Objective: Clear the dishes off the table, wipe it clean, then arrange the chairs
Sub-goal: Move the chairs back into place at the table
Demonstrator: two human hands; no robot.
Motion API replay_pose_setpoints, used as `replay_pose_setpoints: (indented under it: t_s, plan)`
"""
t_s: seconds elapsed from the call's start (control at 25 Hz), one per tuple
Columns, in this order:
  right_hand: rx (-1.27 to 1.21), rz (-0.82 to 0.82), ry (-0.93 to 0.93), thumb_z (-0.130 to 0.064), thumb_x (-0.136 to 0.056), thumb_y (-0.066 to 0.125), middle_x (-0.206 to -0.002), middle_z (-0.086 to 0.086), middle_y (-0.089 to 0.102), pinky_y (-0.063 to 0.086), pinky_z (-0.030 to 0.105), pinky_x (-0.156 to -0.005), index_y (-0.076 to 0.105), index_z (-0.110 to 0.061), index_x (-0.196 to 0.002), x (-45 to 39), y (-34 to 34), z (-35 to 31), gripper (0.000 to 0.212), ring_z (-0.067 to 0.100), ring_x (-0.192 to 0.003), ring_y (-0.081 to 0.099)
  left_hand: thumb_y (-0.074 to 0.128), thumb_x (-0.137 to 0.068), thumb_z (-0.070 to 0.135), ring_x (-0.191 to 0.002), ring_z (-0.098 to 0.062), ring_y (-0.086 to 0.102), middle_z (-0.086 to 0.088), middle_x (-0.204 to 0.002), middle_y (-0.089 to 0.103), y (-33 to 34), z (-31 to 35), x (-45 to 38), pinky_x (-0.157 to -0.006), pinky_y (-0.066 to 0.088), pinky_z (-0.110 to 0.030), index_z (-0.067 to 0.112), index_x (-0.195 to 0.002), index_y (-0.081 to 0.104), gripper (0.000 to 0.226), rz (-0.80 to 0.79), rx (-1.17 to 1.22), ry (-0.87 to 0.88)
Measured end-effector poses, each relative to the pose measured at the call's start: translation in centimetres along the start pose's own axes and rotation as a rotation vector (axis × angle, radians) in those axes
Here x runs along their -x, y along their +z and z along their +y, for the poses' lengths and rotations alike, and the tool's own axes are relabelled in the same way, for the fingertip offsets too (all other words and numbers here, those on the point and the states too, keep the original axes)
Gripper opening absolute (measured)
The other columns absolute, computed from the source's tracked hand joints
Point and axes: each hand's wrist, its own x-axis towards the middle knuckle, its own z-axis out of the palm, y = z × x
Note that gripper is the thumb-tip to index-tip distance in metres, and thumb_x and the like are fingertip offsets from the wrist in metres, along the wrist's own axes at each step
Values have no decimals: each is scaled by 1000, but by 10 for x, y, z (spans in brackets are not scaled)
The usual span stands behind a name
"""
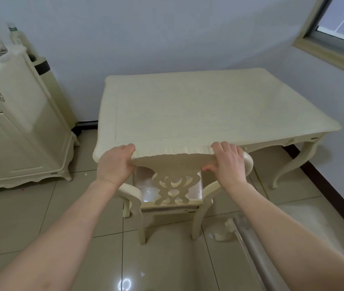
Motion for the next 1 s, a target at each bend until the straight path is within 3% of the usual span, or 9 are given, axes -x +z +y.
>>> replay_pose_setpoints:
  t_s: [0.28,0.68,1.0]
  plan:
    - [53,13,1,-46,-62,80,-99,4,56,29,39,-103,52,-15,-105,-60,18,19,61,28,-99,52,53,-66,5,-57,-28,46,-1,-59,47,16,10,-40,-43,19,-29,17,-70,39,19,33,-80,-76]
    - [50,56,-23,-50,-60,80,-91,4,53,32,41,-101,50,-14,-100,-119,49,-25,62,27,-92,51,52,-64,-3,-59,-29,44,-3,-63,49,22,-39,-102,-48,26,-31,18,-70,40,25,17,-131,-232]
    - [107,33,-51,-53,-60,79,-95,5,54,33,39,-100,49,-13,-105,-148,55,-3,67,29,-95,51,51,-65,-3,-62,-29,43,-4,-63,46,32,-22,-117,-57,29,-35,13,-75,43,21,104,-90,-246]
